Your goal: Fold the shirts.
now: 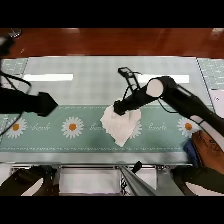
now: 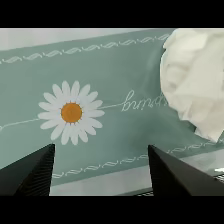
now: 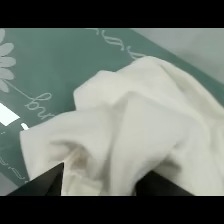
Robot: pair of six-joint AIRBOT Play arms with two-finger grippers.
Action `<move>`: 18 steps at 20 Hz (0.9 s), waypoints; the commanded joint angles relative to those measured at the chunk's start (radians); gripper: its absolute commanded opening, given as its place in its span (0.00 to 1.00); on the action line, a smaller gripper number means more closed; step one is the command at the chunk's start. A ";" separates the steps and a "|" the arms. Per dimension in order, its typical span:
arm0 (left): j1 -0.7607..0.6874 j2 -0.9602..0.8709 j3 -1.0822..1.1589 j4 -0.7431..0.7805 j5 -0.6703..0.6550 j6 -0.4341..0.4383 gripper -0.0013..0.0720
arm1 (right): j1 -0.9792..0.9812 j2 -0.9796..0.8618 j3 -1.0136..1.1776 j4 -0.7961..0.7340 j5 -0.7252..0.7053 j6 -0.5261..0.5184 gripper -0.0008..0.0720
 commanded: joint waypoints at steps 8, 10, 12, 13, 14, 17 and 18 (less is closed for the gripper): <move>0.001 -0.075 -0.468 -0.371 0.588 0.100 0.95 | -0.441 0.301 0.019 -0.149 0.314 -0.102 0.73; 0.001 -0.150 -0.468 -0.474 0.625 0.205 0.95 | -0.471 0.301 0.009 -0.149 0.328 -0.110 0.73; 0.001 -0.214 -0.468 -0.582 0.659 0.297 0.95 | -0.472 0.301 -0.006 -0.154 0.327 -0.109 0.73; 0.000 -0.245 -0.468 -0.651 0.670 0.344 0.95 | -0.472 0.301 -0.016 -0.152 0.328 -0.108 0.73; 0.000 -0.268 -0.468 -0.724 0.676 0.392 0.95 | -0.472 0.301 -0.026 -0.149 0.328 -0.108 0.73; -0.026 -0.307 -0.468 -0.807 0.696 0.473 0.94 | -0.472 0.301 -0.053 -0.150 0.330 -0.106 0.73; -0.041 -0.318 -0.468 -0.808 0.711 0.480 0.94 | -0.472 0.301 -0.057 -0.150 0.328 -0.105 0.73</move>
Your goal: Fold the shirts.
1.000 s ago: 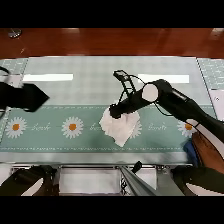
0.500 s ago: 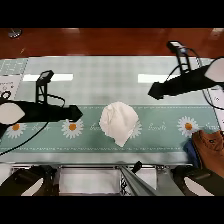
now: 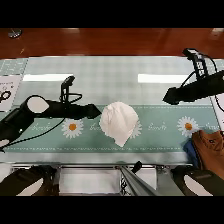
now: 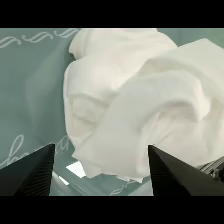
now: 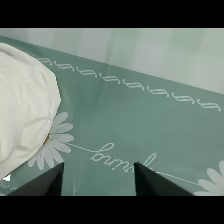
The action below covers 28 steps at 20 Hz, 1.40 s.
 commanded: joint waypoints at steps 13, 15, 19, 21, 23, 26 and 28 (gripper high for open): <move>-0.163 -0.095 -0.002 -0.105 0.100 0.092 0.05 | -0.006 0.002 -0.180 0.101 0.018 -0.016 0.73; -0.163 -0.089 -0.002 -0.104 0.095 0.093 0.05 | -0.005 0.002 -0.321 0.259 -0.064 -0.058 0.73; -0.162 -0.066 -0.002 -0.104 0.096 0.093 0.05 | 0.063 0.002 -0.573 0.472 -0.353 -0.070 0.75; -0.162 -0.058 -0.002 -0.105 0.095 0.089 0.05 | 0.151 0.002 -0.637 0.499 -0.461 -0.048 0.75; -0.162 -0.051 -0.002 -0.106 0.096 0.089 0.05 | 0.238 0.000 -0.652 0.497 -0.554 -0.029 0.75; -0.162 -0.045 -0.002 -0.106 0.095 0.089 0.05 | 0.317 -0.036 -0.652 0.505 -0.657 0.024 0.76; -0.162 -0.044 -0.002 -0.106 0.090 0.089 0.05 | 0.338 -0.085 -0.652 0.522 -0.667 0.028 0.84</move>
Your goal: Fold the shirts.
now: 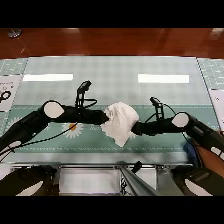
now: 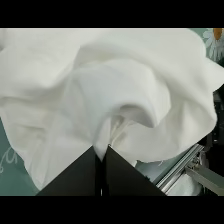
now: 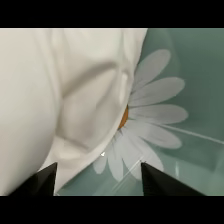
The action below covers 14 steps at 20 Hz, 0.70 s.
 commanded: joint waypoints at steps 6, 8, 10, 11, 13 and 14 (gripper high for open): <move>0.001 0.005 0.000 0.000 -0.016 -0.001 0.05 | 0.119 -0.135 -0.014 0.174 -0.232 0.027 0.65; 0.001 0.005 0.007 0.000 -0.016 0.000 0.05 | 0.138 -0.134 -0.013 0.230 -0.302 0.027 0.24; 0.007 0.011 0.032 0.005 -0.016 0.000 0.05 | 0.127 -0.113 -0.013 0.233 -0.288 0.015 0.04; 0.019 0.024 0.052 0.008 -0.014 0.001 0.05 | 0.116 -0.081 -0.013 0.203 -0.265 -0.002 0.04; 0.054 0.060 0.102 0.023 -0.014 0.003 0.05 | 0.087 0.014 -0.013 0.106 -0.187 -0.005 0.04; 0.074 0.082 0.128 0.028 -0.016 0.004 0.05 | 0.069 0.072 -0.013 0.060 -0.135 -0.004 0.04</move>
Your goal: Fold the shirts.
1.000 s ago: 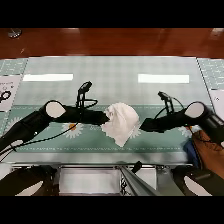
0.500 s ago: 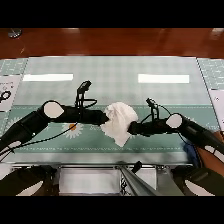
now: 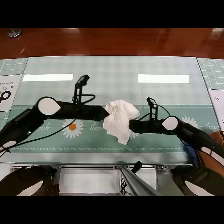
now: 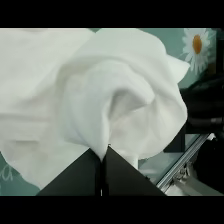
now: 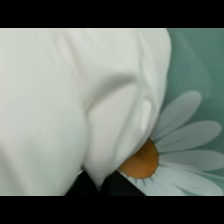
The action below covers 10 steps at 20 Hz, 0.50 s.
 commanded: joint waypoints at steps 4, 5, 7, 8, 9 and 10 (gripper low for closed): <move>0.110 0.153 0.180 0.084 0.000 0.004 0.05 | -0.129 0.383 0.047 -0.191 0.294 -0.006 0.04; 0.129 0.185 0.216 0.111 0.000 0.004 0.05 | -0.164 0.448 0.088 -0.237 0.341 0.016 0.04; 0.161 0.241 0.272 0.153 0.000 0.004 0.05 | -0.235 0.544 0.190 -0.386 0.396 0.100 0.04; 0.178 0.266 0.293 0.161 -0.001 0.004 0.05 | -0.273 0.574 0.249 -0.464 0.415 0.138 0.04; 0.195 0.288 0.309 0.161 -0.001 0.003 0.05 | -0.315 0.594 0.317 -0.531 0.434 0.159 0.04; 0.208 0.312 0.327 0.161 0.000 0.003 0.05 | -0.357 0.602 0.389 -0.570 0.451 0.164 0.04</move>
